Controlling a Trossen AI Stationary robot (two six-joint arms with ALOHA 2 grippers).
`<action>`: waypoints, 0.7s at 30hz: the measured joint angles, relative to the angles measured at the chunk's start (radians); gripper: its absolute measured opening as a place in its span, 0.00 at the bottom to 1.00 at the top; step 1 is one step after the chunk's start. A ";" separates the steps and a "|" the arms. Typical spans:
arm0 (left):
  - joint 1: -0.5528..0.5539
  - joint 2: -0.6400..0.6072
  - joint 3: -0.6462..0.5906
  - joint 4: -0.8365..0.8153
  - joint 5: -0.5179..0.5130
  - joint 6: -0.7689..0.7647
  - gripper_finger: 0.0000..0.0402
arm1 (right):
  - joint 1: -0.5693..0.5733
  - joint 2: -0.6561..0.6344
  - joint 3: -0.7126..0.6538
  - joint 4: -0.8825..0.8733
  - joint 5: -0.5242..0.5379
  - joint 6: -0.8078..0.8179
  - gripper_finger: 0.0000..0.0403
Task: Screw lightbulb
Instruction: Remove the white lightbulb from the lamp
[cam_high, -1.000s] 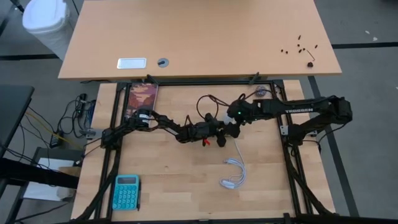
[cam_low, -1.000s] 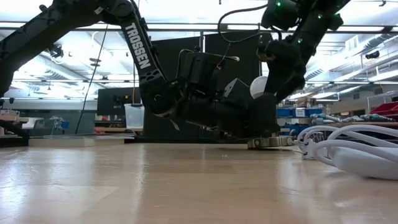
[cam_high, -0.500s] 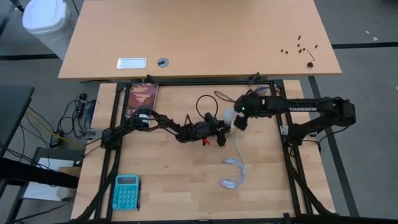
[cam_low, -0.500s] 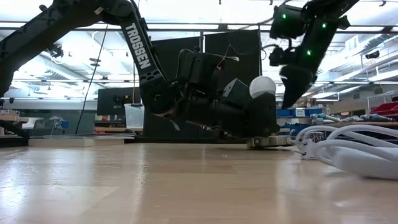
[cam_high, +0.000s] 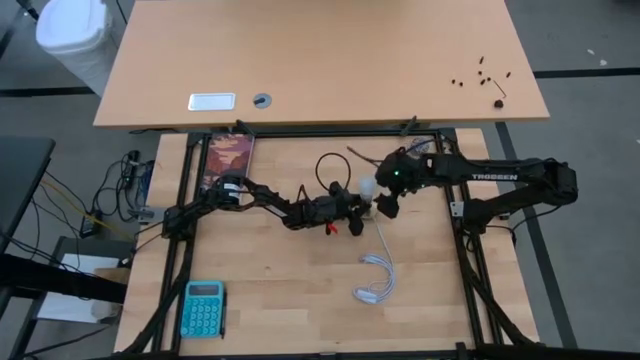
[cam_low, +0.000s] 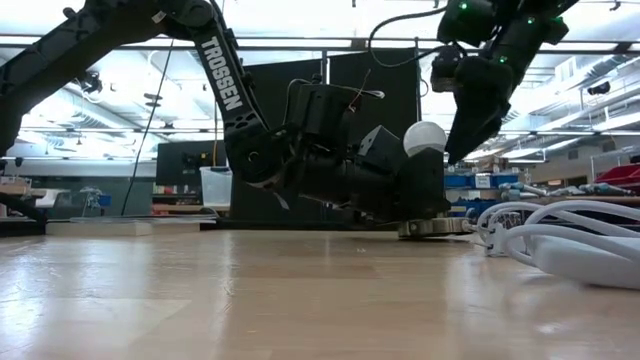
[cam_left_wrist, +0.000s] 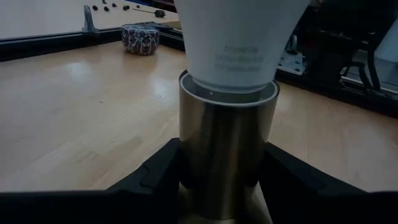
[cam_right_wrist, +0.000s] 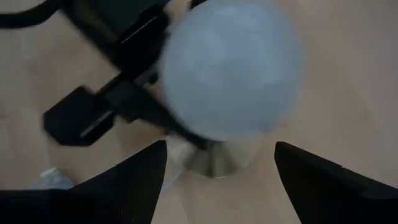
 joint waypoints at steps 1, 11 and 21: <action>0.000 0.000 0.000 -0.001 -0.001 0.000 0.46 | 0.003 0.009 0.000 0.001 -0.016 0.000 0.76; 0.000 0.000 0.000 0.000 -0.001 -0.001 0.46 | 0.029 0.094 0.000 0.102 0.037 0.018 0.76; -0.001 0.000 0.000 0.000 -0.004 -0.001 0.46 | -0.076 0.069 0.000 -0.091 0.346 0.028 0.76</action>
